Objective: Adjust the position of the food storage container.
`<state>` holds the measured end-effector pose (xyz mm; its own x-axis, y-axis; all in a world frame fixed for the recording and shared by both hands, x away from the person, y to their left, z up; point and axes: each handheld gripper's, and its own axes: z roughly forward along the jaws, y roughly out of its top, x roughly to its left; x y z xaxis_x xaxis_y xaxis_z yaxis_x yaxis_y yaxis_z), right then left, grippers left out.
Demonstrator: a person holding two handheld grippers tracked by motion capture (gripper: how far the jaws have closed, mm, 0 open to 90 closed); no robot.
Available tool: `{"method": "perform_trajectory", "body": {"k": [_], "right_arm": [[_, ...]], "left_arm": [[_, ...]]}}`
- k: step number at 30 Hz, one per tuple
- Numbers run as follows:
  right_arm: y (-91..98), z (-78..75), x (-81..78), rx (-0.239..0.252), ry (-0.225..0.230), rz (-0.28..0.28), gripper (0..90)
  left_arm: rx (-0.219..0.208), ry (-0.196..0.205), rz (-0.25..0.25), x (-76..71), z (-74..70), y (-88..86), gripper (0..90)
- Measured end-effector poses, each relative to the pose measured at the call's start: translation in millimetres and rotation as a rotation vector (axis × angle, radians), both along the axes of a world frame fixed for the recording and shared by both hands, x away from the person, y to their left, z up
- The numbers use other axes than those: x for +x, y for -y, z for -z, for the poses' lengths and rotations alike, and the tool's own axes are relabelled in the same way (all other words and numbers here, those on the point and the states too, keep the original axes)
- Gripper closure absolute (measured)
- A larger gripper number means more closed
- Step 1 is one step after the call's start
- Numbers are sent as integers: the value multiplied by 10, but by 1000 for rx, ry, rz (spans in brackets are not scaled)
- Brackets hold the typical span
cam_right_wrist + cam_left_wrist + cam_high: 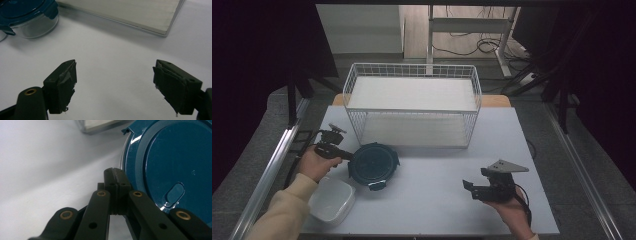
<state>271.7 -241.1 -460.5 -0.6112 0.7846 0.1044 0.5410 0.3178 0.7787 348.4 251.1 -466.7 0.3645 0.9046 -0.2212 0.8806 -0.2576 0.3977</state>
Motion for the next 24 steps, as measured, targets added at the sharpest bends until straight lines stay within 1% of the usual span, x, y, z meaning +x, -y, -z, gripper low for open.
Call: {"method": "perform_trajectory", "body": {"k": [5,8,11,14,15,16,17,18,20,21,23,24], "right_arm": [[1,14,7,-2,-2,1,186],[-3,13,7,-3,-2,-1,185],[-2,12,6,-4,-1,0,186],[1,14,7,-3,-1,1,186],[2,15,9,-3,-1,1,186],[1,19,9,-3,-4,0,186],[1,19,9,-3,-4,0,186],[0,20,9,-3,-4,-1,186],[-1,22,9,-4,-4,-2,186],[0,21,8,-4,-4,-2,186],[2,18,7,-4,-3,-1,186],[2,17,5,-4,-5,0,186]], "left_arm": [[-2,-8,10,16,15,86,900],[-6,-14,33,19,23,165,900],[-18,-27,63,16,34,269,900],[-26,-30,87,9,37,385,900],[-22,-33,97,7,37,425,900],[-17,-29,113,4,28,504,900],[-17,-29,113,4,28,504,900],[-16,-28,126,4,17,548,900],[-21,-25,132,-1,11,625,900],[-10,-33,147,-2,3,658,900],[-13,-34,169,2,11,724,900],[-19,-38,168,0,21,766,900]]}}
